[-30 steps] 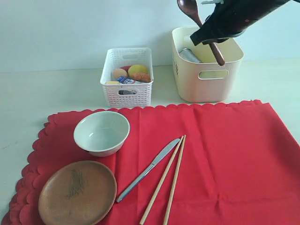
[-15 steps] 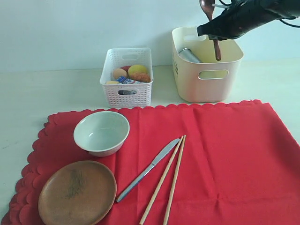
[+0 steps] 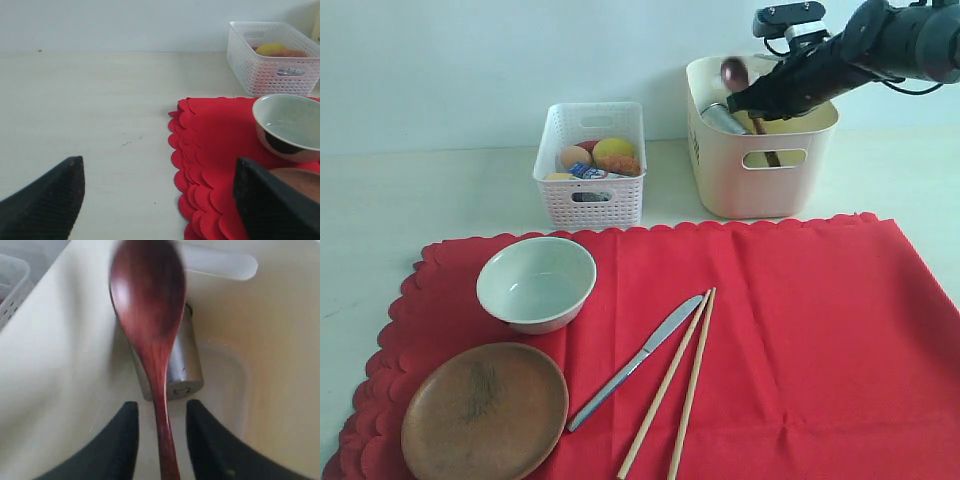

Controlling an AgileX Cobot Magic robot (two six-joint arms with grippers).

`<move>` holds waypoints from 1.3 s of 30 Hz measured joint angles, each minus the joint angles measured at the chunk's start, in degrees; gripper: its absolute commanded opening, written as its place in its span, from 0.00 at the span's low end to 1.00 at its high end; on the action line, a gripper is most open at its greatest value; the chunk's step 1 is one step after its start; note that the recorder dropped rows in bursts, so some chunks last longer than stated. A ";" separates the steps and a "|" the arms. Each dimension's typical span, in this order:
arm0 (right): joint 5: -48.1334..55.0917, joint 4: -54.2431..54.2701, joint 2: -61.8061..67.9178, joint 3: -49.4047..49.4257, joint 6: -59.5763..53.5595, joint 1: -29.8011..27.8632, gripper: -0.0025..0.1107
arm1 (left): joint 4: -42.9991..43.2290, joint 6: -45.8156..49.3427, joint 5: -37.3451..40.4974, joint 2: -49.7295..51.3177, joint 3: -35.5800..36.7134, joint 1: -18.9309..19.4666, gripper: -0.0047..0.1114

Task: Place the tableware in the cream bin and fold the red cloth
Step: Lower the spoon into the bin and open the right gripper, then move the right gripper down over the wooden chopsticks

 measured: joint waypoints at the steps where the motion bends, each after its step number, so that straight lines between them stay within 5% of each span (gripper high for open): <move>1: 0.26 0.00 0.00 -0.11 -0.59 0.00 0.57 | 0.00 0.00 0.00 0.00 0.00 0.00 0.71; 5: 1.33 -0.23 -0.24 -0.22 -1.63 0.00 0.68 | 0.00 0.00 0.00 0.00 0.00 0.00 0.71; 16: 16.34 -0.45 -9.75 -0.22 -1.85 0.00 0.64 | 0.00 0.00 0.00 0.00 0.00 0.00 0.71; 27: 41.97 2.90 -15.63 -0.01 -0.38 0.11 0.60 | 0.00 0.00 0.00 0.00 0.00 0.00 0.71; 39: 38.22 7.07 -25.42 24.99 -4.64 0.11 0.56 | 0.00 0.00 0.00 0.00 0.00 0.00 0.71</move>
